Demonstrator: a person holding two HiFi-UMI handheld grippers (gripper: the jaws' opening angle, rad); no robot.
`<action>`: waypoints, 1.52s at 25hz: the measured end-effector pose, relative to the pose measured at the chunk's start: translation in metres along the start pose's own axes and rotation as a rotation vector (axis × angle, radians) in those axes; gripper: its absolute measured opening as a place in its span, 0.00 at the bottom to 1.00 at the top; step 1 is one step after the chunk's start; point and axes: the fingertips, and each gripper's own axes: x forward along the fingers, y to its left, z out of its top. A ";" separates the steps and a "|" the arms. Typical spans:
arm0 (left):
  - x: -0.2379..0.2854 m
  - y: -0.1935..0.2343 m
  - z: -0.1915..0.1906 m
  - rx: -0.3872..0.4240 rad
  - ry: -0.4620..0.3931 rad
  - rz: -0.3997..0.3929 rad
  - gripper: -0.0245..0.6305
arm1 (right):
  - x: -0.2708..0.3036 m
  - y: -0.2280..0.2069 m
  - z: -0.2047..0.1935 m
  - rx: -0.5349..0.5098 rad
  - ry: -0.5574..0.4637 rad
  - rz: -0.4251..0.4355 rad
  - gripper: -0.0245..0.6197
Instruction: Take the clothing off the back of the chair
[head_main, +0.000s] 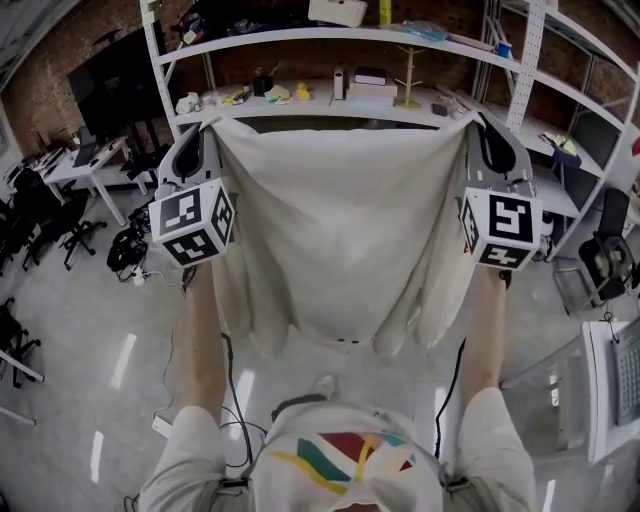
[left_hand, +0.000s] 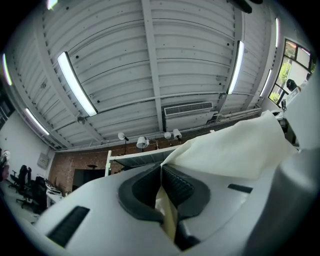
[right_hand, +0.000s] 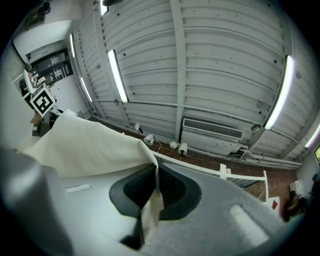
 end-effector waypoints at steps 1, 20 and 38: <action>-0.002 -0.004 -0.008 -0.003 0.009 -0.002 0.06 | -0.004 0.005 -0.010 0.008 0.016 0.003 0.05; -0.029 -0.093 -0.155 -0.045 0.142 -0.106 0.06 | -0.060 0.100 -0.177 0.101 0.297 0.096 0.05; -0.071 -0.112 -0.242 -0.087 0.260 -0.129 0.06 | -0.113 0.171 -0.262 0.215 0.478 0.164 0.05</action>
